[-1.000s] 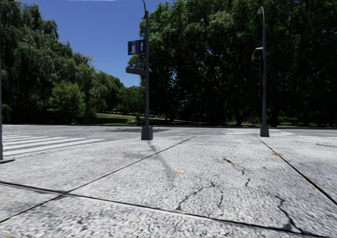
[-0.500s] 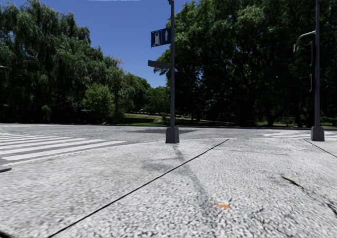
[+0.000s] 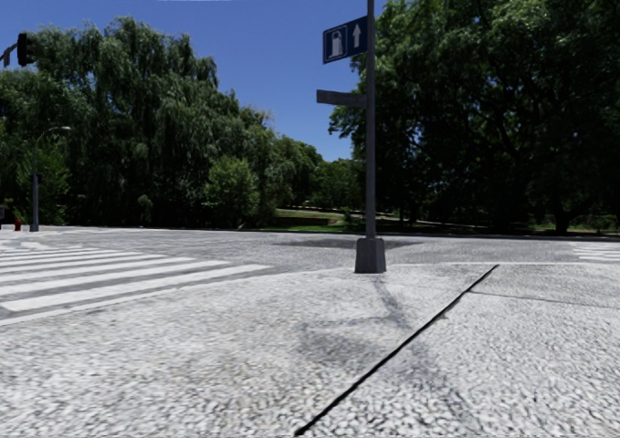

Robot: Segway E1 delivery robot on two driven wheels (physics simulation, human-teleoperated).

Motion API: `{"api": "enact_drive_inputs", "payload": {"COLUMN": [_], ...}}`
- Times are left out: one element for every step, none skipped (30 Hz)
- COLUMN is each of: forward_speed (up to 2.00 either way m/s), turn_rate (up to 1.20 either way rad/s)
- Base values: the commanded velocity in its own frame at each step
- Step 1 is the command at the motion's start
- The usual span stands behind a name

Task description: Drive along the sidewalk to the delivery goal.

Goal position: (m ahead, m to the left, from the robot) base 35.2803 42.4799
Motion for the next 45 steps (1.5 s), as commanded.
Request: {"api": "enact_drive_inputs", "payload": {"forward_speed": [2.0,2.0,2.0,2.0,2.0,2.0,2.0,2.0,2.0,2.0,2.0,2.0,2.0,2.0,2.0,2.0,2.0,2.0,2.0,2.0,2.0,2.0,2.0,2.0,2.0,2.0,2.0,2.0,2.0,2.0,2.0,2.0,2.0,2.0,2.0,2.0,2.0,2.0,2.0,2.0,2.0,2.0,2.0,2.0,2.0], "turn_rate": [0.42,0.42,0.43,0.44,0.44,0.44,0.44,0.45,0.46,0.46,0.47,0.48,0.48,0.48,0.48,0.48,0.48,0.48,0.48,0.48,0.48,0.48,0.48,0.48,0.48,0.48,0.48,0.48,0.48,0.48,0.48,0.48,0.48,0.48,0.48,0.48,0.48,0.48,0.48,0.48,0.48,0.48,0.48,0.48,0.48]}}
